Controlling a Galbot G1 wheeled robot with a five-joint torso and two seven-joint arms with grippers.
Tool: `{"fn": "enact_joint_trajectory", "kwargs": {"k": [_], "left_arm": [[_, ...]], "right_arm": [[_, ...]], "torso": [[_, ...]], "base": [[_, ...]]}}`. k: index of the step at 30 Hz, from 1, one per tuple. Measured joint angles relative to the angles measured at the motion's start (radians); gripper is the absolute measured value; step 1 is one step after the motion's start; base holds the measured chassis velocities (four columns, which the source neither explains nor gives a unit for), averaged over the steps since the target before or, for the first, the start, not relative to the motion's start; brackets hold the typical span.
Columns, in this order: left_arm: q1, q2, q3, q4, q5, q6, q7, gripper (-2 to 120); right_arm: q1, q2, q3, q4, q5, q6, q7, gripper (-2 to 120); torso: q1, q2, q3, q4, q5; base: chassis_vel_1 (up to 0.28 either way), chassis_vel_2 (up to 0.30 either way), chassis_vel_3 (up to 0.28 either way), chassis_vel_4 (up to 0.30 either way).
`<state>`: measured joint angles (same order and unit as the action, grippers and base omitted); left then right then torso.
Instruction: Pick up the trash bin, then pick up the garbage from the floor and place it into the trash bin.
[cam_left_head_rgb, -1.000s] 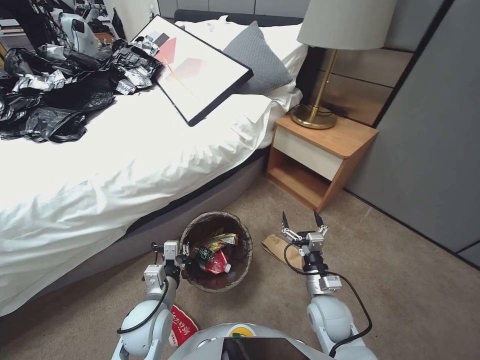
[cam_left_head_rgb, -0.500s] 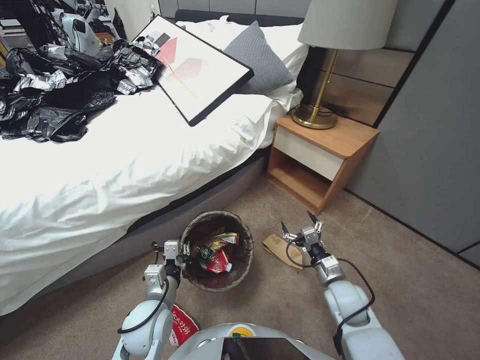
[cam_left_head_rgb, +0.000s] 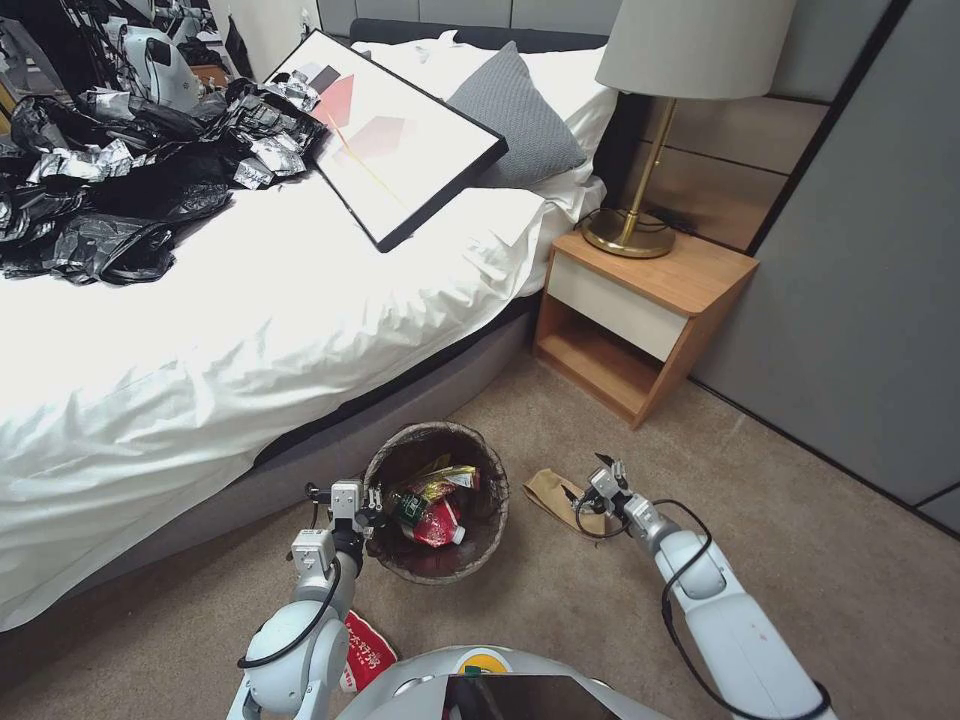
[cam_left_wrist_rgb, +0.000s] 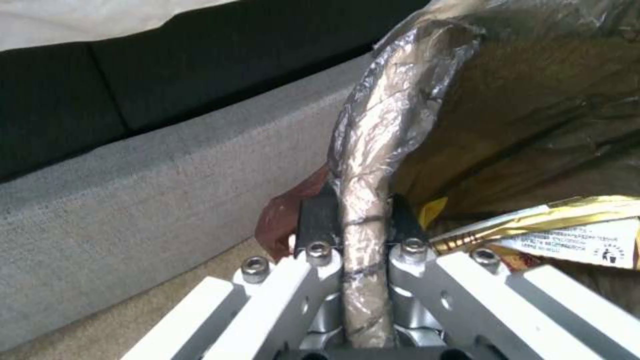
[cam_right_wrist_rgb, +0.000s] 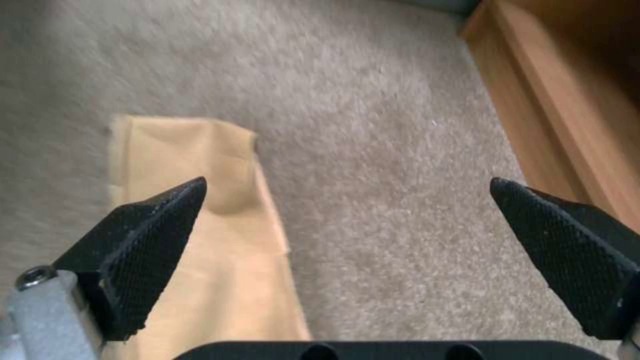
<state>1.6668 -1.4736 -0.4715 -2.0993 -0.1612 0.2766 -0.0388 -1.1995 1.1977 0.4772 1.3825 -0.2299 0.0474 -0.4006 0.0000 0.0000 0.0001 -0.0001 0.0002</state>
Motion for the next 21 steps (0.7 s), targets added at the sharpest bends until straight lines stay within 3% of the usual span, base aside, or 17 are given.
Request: {"fn": "enact_joint_trajectory", "kwargs": {"k": [10,21], "left_arm": [[0.006,-0.009,0.003,0.000,0.020,0.002,-0.002,2],[0.012,-0.013,0.005,0.000,0.030,0.003,-0.003,2]], "right_arm": [[0.159,-0.001,-0.043,-0.234,0.007,0.032,-0.081,100],[0.232,0.026,-0.087,-0.386,0.065,0.051,-0.135,100]], "torso": [[0.000,0.000,0.000,0.0001,-0.0001],[0.000,0.000,0.000,0.0002,-0.0002]], "base": [[0.000,0.000,0.000,0.000],[0.000,0.000,0.000,0.000]]}}
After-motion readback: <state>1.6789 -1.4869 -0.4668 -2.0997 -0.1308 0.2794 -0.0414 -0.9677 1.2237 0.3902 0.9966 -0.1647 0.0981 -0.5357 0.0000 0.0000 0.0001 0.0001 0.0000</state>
